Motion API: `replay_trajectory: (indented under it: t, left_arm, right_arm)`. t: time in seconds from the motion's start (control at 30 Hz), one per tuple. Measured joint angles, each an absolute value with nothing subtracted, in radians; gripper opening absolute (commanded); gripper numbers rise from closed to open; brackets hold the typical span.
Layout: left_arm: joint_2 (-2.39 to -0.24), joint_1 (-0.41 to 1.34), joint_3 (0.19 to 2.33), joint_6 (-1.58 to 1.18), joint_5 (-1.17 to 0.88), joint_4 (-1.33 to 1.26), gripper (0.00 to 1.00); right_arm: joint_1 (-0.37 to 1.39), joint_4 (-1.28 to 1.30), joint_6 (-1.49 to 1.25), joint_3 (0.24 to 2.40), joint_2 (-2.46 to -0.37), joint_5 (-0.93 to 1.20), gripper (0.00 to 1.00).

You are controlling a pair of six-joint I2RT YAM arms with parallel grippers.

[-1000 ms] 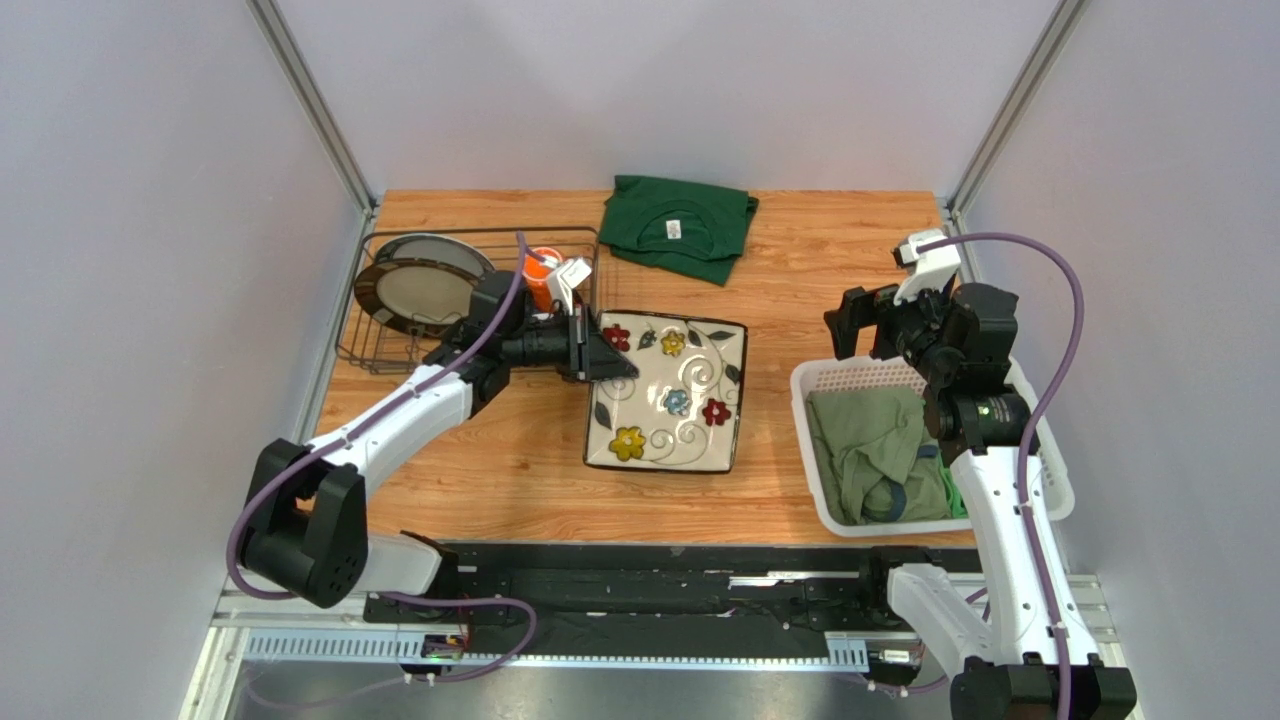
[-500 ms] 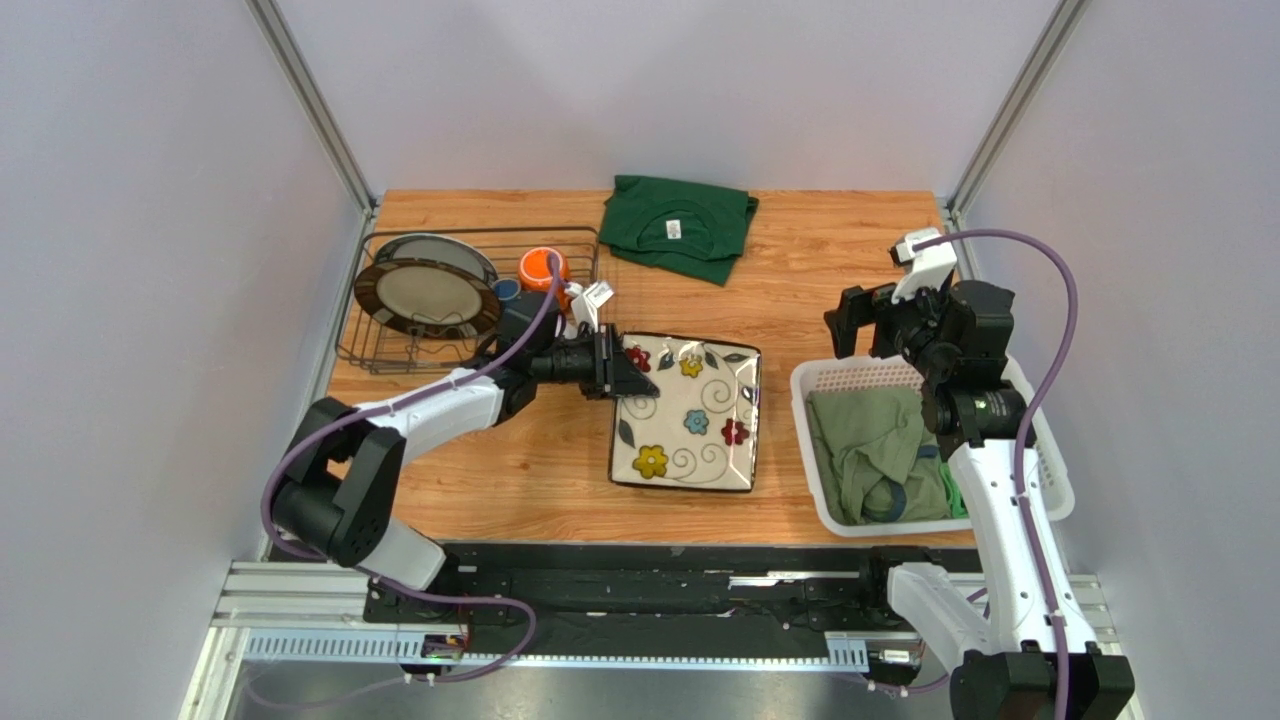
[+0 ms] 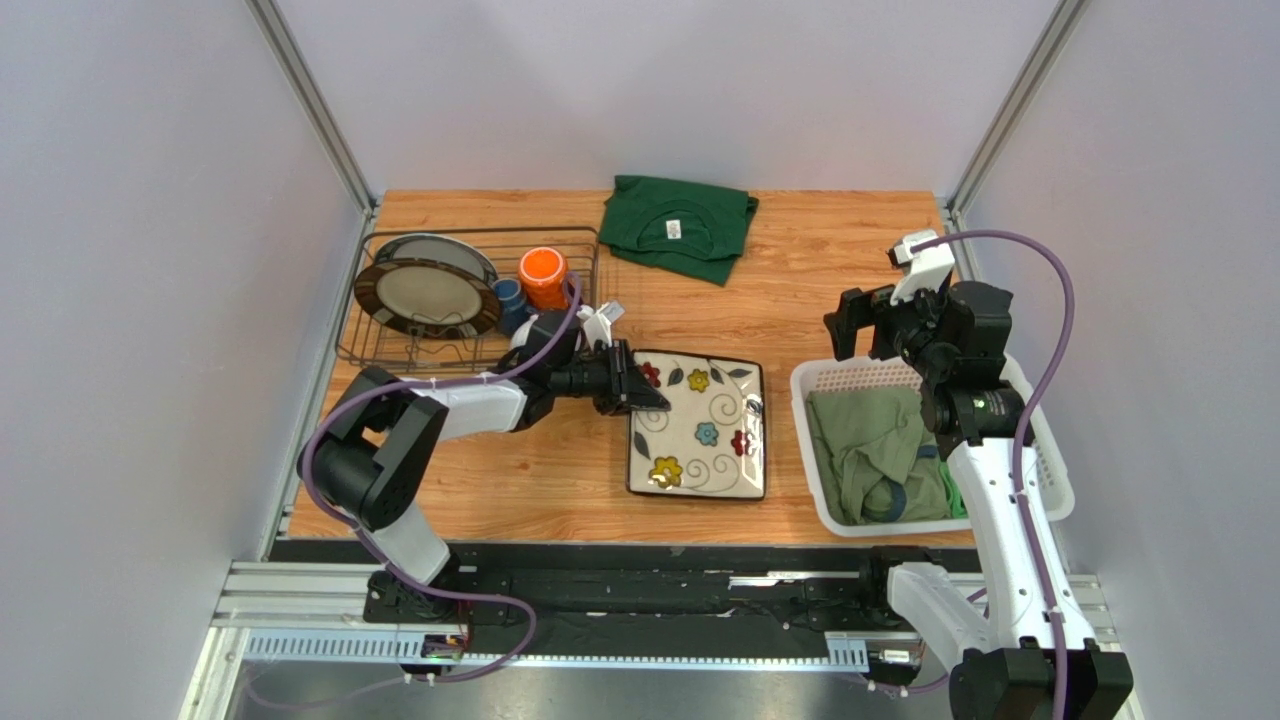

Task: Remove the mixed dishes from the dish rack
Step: Place the plate at the center of the board.

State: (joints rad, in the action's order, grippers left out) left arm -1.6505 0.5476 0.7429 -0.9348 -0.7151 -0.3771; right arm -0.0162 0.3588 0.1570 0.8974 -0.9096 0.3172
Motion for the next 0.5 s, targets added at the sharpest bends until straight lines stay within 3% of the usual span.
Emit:
replay_trajectory:
  t: [0.5]
  left_arm:
    - [-1.731, 0.568, 0.743, -0.994, -0.721, -0.470, 0.00]
  right_arm:
    - [-0.017, 0.359, 0.163, 0.897, -0.909, 0.325, 0.99]
